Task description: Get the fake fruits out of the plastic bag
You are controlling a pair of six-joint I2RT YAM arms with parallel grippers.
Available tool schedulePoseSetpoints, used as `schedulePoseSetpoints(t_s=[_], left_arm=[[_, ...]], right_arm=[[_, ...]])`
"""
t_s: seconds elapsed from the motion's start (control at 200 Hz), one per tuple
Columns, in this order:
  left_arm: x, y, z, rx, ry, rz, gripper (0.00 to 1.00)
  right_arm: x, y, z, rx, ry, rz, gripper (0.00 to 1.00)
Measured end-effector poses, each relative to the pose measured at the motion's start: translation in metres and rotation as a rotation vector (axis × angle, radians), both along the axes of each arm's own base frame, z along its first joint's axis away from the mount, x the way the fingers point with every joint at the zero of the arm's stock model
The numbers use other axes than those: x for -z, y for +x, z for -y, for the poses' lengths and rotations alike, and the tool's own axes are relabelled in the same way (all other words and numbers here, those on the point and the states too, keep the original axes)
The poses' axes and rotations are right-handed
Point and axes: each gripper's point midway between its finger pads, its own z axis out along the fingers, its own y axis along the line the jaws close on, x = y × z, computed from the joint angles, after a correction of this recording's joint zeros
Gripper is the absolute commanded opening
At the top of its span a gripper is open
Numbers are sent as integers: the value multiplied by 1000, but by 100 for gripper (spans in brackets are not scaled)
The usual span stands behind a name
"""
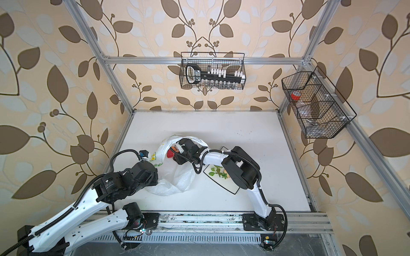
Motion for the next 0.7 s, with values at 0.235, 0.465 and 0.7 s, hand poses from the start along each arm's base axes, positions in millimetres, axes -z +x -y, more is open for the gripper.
schedulePoseSetpoints(t_s=[0.235,0.465,0.7], left_arm=[[10,-8,9,43,-28,-56,0],[10,-12,13,65,-54,-73,0],[10,-15,15,75,-68,-78,0]], right_arm=[[18,4,1,19,-63,-8,64],[17,7,-2,35,-100,15,74],[4,6,-15,38,-87,61,76]])
